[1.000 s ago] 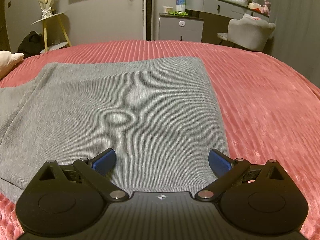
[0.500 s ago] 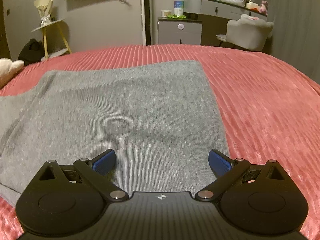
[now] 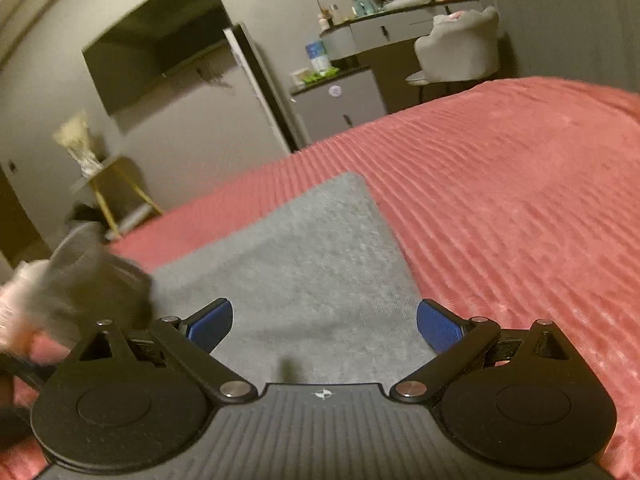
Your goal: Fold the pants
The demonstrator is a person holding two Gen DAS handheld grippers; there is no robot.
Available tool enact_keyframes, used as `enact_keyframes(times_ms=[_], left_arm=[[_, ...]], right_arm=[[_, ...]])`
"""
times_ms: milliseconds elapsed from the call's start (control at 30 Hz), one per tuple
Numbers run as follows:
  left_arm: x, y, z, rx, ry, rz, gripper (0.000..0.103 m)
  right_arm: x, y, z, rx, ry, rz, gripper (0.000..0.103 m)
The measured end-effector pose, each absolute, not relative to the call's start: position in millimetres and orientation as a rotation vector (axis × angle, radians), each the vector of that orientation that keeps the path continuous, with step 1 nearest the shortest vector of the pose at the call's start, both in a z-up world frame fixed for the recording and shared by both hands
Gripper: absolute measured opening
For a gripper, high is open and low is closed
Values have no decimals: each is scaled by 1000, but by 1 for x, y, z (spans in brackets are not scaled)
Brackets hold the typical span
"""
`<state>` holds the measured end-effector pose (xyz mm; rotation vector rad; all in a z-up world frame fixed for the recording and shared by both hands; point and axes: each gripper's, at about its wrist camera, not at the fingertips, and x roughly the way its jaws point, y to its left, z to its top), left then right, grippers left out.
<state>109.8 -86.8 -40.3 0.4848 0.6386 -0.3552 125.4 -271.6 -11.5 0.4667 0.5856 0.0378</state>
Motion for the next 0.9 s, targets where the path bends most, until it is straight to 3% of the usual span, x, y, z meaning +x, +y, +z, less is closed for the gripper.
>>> enact_keyframes(times_ms=[200, 300, 400, 567, 767, 900], left_arm=[[99, -45, -27, 413, 648, -191, 79], [103, -8, -26, 326, 696, -25, 80], [101, 18, -27, 214, 725, 35, 87], [102, 25, -27, 96, 749, 44, 86], [97, 42, -25, -5, 762, 8, 85], [97, 51, -29, -81, 781, 26, 85]], right_arm=[[134, -270, -21, 626, 700, 212, 99], [144, -264, -23, 661, 734, 203, 99], [143, -263, -18, 763, 716, 250, 99], [156, -249, -38, 893, 843, 271, 99], [179, -227, -49, 1035, 866, 238, 99], [182, -206, -46, 965, 891, 225, 98]])
